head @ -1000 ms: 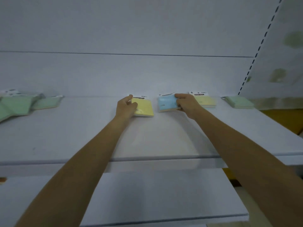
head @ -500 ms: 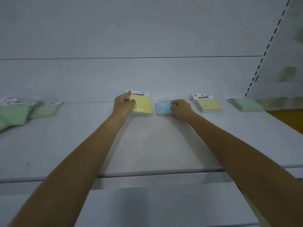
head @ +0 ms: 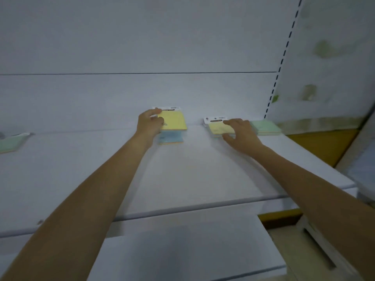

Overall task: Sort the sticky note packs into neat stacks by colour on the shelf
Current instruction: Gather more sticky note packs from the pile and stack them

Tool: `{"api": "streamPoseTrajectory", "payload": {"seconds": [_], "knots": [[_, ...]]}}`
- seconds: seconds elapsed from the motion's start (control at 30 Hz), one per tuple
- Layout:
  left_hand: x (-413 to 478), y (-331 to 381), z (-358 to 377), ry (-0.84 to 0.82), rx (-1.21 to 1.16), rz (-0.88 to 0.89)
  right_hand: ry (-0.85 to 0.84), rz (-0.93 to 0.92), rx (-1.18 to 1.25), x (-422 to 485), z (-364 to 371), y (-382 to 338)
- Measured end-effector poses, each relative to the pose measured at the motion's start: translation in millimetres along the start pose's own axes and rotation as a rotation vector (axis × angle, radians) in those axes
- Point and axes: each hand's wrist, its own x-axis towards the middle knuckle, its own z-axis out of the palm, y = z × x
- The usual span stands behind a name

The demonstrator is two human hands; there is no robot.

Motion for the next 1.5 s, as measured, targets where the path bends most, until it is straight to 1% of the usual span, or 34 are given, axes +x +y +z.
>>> {"api": "streamPoseTrajectory", "payload": {"seconds": [0.17, 0.33, 0.4, 0.47, 0.53, 0.7, 0.83, 0.93, 1.03, 1.13, 1.2, 1.27, 1.3, 1.33, 1.4, 1.5], "knots": [[-0.4, 3.7, 79.3, -0.056, 0.009, 0.027, -0.170, 0.084, -0.046, -10.0, -18.6, 53.8], [1.3, -7.0, 138.6, -0.073, 0.045, 0.036, -0.271, 0.057, -0.095, -12.2, -8.7, 73.2], [-3.9, -10.0, 153.2, -0.036, 0.142, 0.084, -0.277, 0.038, -0.088, -11.1, -7.4, 75.4], [-7.2, -19.0, 161.2, 0.013, 0.318, 0.188, -0.274, 0.023, -0.085, -10.5, -6.3, 77.2], [-8.6, -30.1, 164.3, -0.009, 0.477, 0.254, -0.265, 0.014, -0.088, -10.5, -4.4, 78.3], [-13.1, -36.2, 158.6, -0.124, 0.653, 0.204, -0.272, 0.016, -0.087, -8.5, -3.3, 79.4], [-13.6, -39.4, 157.0, -0.182, 0.792, 0.282, -0.275, 0.015, -0.088, -7.8, -3.4, 79.3], [-14.9, -39.3, 158.7, -0.209, 0.859, 0.278, -0.266, 0.016, -0.075, -7.8, -2.9, 79.8], [-20.5, -38.1, 157.6, -0.160, 0.898, 0.296, -0.274, 0.019, -0.073, -7.7, -1.8, 80.3], [-26.6, -30.1, 151.5, -0.070, 1.022, 0.418, -0.277, 0.023, -0.072, -9.6, -2.4, 78.4], [-31.3, -19.2, 143.2, -0.052, 1.133, 0.514, -0.191, 0.004, -0.058, -12.3, -5.5, 73.5], [-32.8, -11.3, 127.5, -0.070, 1.225, 0.581, -0.044, -0.054, -0.027, -15.3, -10.7, 64.8], [-33.4, -8.2, 116.6, -0.074, 1.261, 0.601, 0.009, -0.108, -0.020, -16.8, -12.7, 58.5], [-34.2, -6.1, 103.1, -0.077, 1.295, 0.604, 0.027, -0.172, -0.027, -18.6, -13.7, 49.8], [-37.7, -2.0, 72.0, -0.078, 1.362, 0.602, -0.022, -0.276, -0.063, -21.8, -11.5, 27.9], [-42.3, 2.2, 15.6, -0.059, 1.430, 0.556, -0.143, -0.364, -0.111, -26.8, -3.4, -19.8]]}}
